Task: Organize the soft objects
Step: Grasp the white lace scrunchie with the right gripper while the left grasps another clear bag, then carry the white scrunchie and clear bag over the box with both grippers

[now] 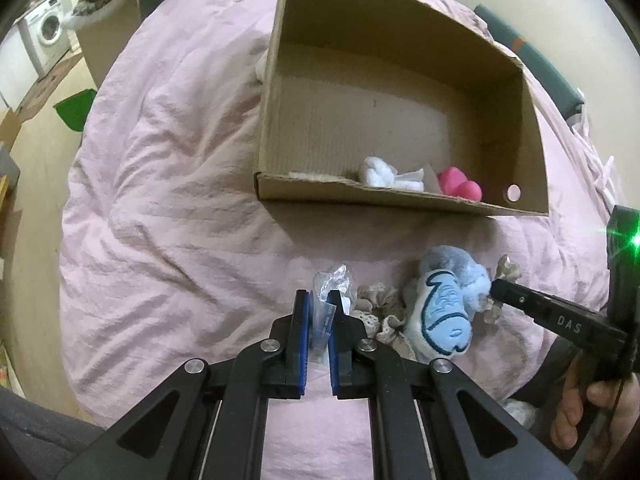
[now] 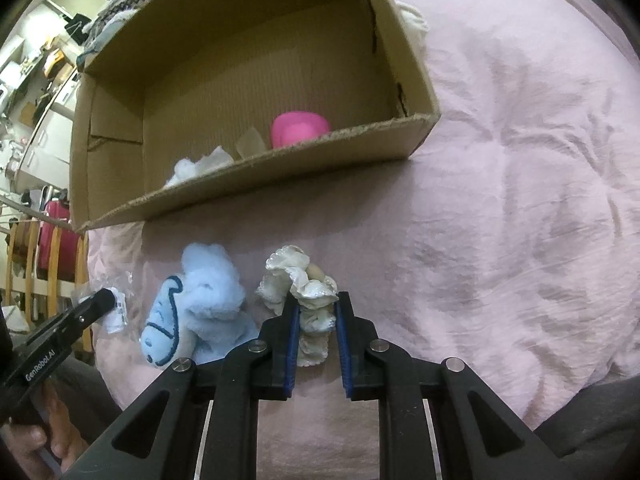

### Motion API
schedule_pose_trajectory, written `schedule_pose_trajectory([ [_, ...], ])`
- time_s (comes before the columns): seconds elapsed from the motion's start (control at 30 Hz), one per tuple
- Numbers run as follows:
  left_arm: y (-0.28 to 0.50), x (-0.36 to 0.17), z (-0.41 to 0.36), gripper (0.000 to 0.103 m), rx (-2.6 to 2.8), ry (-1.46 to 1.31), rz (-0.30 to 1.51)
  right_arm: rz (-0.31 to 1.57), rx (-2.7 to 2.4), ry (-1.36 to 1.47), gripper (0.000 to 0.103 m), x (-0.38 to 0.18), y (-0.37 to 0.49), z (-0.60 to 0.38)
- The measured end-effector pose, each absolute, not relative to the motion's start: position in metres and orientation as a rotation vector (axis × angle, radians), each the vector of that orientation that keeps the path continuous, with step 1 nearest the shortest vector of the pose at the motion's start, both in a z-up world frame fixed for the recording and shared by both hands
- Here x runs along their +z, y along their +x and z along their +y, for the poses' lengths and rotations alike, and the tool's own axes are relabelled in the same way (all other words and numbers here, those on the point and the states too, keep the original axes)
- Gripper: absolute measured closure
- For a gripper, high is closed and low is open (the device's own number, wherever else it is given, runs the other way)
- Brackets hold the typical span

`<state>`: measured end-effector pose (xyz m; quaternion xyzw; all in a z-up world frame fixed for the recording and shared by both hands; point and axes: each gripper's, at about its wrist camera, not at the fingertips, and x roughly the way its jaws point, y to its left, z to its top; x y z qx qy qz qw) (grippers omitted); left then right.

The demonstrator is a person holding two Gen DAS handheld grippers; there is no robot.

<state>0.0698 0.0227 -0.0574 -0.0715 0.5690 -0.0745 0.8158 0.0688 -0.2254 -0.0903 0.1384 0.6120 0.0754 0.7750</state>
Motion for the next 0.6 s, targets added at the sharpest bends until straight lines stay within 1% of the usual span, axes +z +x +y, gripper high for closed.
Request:
schedule_pose_trajectory([
  [0.33, 0.066, 0.001, 0.033, 0.095, -0.146, -0.155, 1.109, 1.193, 0.192, 0.339, 0.084, -0.038, 0.065, -0.249],
  [0.47, 0.079, 0.021, 0.034, 0.095, -0.139, -0.157, 1.067, 1.127, 0.199, 0.357, 0.084, -0.013, 0.07, -0.258],
  [0.6, 0.098, 0.029, 0.025, 0.095, -0.141, -0.134, 1.038, 1.031, 0.234, 0.364, 0.084, 0.009, 0.081, -0.263],
])
